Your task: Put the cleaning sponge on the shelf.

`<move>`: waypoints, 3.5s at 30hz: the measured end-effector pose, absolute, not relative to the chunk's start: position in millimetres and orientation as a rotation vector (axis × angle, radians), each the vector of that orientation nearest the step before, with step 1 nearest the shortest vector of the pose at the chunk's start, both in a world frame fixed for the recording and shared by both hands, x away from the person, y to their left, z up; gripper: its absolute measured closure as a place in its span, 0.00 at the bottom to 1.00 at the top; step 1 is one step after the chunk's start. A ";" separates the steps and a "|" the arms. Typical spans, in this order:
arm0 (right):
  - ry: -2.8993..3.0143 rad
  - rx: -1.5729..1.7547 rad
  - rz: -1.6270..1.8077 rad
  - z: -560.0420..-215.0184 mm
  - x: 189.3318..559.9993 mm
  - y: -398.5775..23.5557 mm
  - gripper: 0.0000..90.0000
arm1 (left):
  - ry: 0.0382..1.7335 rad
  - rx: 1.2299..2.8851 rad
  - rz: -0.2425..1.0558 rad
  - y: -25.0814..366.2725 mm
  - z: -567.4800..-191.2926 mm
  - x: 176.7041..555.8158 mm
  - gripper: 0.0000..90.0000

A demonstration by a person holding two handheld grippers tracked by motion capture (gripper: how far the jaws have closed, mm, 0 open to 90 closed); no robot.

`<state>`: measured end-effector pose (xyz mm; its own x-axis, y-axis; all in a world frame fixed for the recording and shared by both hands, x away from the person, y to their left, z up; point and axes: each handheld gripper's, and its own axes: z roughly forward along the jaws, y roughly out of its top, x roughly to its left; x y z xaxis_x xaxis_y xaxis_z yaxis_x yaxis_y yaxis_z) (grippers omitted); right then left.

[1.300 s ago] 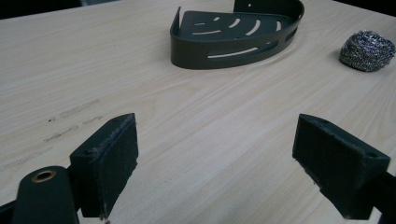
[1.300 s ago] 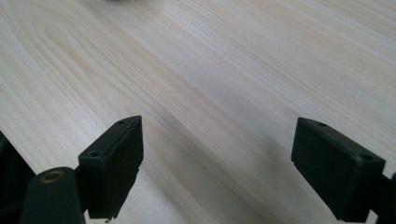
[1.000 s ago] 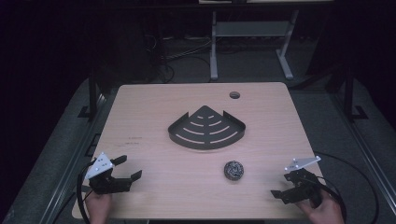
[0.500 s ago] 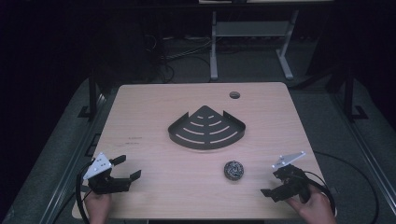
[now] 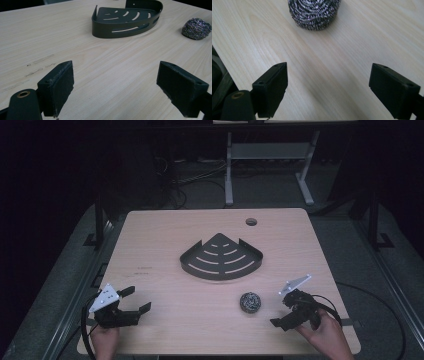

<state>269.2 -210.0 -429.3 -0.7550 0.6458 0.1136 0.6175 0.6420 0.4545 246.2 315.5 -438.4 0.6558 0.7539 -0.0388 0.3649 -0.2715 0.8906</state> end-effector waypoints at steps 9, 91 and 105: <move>2.829 0.991 0.719 -421.8 280.7 -187.5 0.17 | 0.883 1.872 0.494 316.7 -438.0 246.0 0.15; 2.968 0.801 0.513 -441.1 326.3 -119.0 0.35 | 0.887 1.859 0.495 320.1 -436.5 244.6 0.15; 2.982 0.750 0.509 -422.6 335.3 -109.3 0.36 | 0.883 1.862 0.498 319.7 -436.0 244.4 0.15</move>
